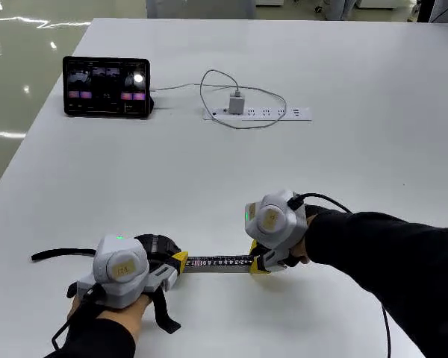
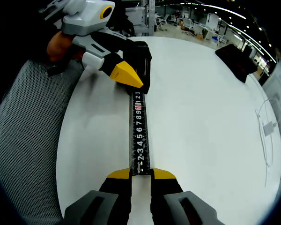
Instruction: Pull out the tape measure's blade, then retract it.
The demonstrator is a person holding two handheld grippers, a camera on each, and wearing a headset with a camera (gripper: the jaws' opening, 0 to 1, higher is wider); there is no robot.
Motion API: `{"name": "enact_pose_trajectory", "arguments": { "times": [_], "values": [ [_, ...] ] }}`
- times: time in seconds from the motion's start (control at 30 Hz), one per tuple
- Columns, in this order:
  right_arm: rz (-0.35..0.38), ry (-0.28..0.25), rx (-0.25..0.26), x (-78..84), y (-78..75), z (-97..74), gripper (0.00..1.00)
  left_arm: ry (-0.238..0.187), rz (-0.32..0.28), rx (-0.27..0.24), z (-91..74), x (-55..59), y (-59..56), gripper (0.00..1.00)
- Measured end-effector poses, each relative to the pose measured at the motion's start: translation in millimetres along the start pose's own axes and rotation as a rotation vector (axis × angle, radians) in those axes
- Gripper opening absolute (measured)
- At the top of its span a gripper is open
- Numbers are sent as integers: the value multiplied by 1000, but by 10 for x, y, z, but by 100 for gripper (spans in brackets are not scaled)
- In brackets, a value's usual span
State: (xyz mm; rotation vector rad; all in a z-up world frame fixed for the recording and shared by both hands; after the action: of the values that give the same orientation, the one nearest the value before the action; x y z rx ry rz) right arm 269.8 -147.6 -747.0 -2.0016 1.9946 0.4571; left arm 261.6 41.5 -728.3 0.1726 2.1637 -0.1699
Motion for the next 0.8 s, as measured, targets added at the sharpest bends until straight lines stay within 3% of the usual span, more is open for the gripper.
{"name": "enact_pose_trajectory", "arguments": {
  "times": [0.2,0.8],
  "values": [
    [-6,5,-22,-31,-16,8,11,-7,-1,1,-3,0,-1,61],
    [-6,-6,-11,-129,-16,52,11,-3,4,2,7,1,-6,61]
  ]
}}
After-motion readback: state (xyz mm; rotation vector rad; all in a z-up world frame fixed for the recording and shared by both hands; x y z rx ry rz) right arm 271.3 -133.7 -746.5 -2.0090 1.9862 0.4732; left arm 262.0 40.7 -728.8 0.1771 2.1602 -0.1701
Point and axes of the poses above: the centre of the closed fingertips' face, and the gripper's own axes: z roughly forward along the fingers, y roughly to its left, x roughly out of its underside, the point moved 4 cm from there along -z, roughly backward along the fingers
